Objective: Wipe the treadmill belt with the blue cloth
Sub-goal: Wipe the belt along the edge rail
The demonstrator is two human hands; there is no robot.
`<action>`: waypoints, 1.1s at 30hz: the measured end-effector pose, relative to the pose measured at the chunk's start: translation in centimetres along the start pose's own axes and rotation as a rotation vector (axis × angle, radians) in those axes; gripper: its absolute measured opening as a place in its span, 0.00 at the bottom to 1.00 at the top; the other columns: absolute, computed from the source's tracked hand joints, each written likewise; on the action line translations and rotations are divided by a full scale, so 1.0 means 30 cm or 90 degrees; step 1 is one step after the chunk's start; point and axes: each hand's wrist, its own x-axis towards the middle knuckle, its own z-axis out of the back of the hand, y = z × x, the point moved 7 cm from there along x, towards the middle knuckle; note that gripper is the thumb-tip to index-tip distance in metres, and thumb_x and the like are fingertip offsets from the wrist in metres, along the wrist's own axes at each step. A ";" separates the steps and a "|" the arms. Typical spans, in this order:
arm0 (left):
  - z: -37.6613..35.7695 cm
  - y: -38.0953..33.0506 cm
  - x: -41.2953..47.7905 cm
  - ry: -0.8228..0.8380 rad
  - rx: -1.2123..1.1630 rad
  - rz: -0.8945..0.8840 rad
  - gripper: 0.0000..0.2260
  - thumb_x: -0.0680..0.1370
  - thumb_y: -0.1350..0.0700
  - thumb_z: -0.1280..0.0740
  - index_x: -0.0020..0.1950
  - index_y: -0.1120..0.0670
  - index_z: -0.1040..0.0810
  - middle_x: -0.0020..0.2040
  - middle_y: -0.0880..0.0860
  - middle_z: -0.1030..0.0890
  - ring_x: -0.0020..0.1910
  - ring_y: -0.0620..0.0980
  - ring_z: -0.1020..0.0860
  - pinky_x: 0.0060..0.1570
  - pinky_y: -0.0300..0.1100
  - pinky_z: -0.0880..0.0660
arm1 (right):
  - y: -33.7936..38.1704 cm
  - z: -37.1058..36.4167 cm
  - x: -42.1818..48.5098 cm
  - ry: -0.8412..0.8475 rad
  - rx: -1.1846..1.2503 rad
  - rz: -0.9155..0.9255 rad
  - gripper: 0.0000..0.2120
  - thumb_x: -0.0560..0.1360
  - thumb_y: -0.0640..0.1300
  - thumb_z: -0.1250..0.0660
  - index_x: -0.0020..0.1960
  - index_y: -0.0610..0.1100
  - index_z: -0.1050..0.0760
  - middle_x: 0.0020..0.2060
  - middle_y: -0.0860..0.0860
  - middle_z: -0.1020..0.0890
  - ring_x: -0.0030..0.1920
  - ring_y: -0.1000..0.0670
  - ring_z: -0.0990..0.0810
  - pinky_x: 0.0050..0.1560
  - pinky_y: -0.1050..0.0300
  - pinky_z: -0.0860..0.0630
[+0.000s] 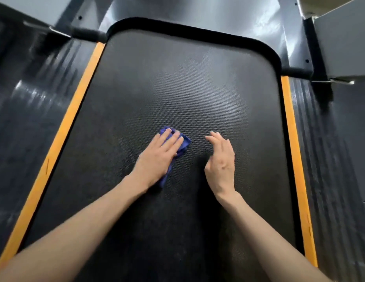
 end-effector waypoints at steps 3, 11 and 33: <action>0.012 0.367 -0.023 0.030 0.059 0.176 0.22 0.77 0.58 0.48 0.69 0.64 0.32 0.69 0.62 0.31 0.67 0.65 0.33 0.60 0.56 0.32 | 0.192 -0.111 0.027 0.157 0.018 0.193 0.30 0.69 0.28 0.44 0.70 0.40 0.34 0.71 0.46 0.33 0.73 0.49 0.39 0.74 0.53 0.47; 0.024 0.536 -0.061 0.038 0.010 0.308 0.20 0.81 0.54 0.48 0.72 0.59 0.37 0.73 0.59 0.36 0.71 0.65 0.40 0.67 0.62 0.42 | 0.239 -0.325 0.187 0.185 -0.090 0.154 0.24 0.79 0.44 0.51 0.75 0.41 0.43 0.75 0.47 0.43 0.76 0.49 0.47 0.75 0.54 0.53; 0.055 0.520 -0.032 -0.045 -0.046 0.397 0.20 0.81 0.59 0.48 0.73 0.59 0.38 0.73 0.58 0.38 0.73 0.60 0.45 0.71 0.52 0.47 | 0.235 -0.332 0.172 0.151 -0.155 0.155 0.25 0.79 0.46 0.54 0.75 0.42 0.42 0.74 0.48 0.40 0.75 0.52 0.45 0.74 0.55 0.51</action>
